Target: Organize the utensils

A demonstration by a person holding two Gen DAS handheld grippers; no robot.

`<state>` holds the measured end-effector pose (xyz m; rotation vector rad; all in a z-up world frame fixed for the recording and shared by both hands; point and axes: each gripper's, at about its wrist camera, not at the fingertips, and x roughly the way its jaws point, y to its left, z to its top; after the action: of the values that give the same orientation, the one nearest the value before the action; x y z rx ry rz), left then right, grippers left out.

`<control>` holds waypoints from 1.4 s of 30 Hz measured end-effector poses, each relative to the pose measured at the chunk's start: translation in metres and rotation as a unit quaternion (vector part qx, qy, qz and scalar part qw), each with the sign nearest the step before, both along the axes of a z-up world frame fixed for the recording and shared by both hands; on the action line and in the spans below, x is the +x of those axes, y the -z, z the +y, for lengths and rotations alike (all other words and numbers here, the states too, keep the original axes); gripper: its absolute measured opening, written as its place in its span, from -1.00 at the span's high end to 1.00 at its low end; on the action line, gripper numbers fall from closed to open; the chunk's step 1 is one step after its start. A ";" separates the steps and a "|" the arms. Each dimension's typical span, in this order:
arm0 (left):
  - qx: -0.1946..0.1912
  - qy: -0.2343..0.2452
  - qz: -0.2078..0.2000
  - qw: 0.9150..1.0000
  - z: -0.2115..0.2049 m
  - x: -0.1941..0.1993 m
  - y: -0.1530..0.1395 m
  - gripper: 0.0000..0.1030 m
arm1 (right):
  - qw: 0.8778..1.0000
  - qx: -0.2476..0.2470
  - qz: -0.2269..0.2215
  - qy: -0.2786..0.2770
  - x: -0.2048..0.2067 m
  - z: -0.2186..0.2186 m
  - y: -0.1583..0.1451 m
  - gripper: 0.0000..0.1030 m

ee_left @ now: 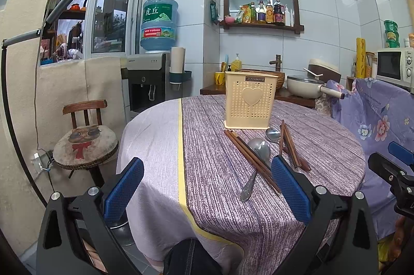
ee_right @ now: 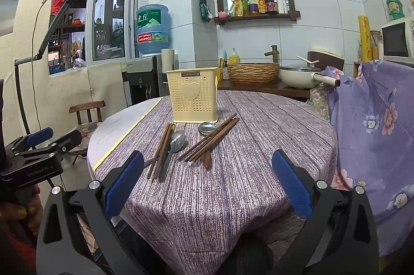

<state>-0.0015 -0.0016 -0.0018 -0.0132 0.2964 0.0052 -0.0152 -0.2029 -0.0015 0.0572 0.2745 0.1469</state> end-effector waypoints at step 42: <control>0.001 -0.002 0.000 1.000 0.000 0.000 0.000 -0.90 | 1.000 0.002 0.005 -0.001 0.003 0.000 0.001 -0.90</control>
<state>-0.0010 -0.0012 -0.0013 -0.0114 0.2974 0.0095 -0.0126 -0.2026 -0.0024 0.0620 0.2846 0.1489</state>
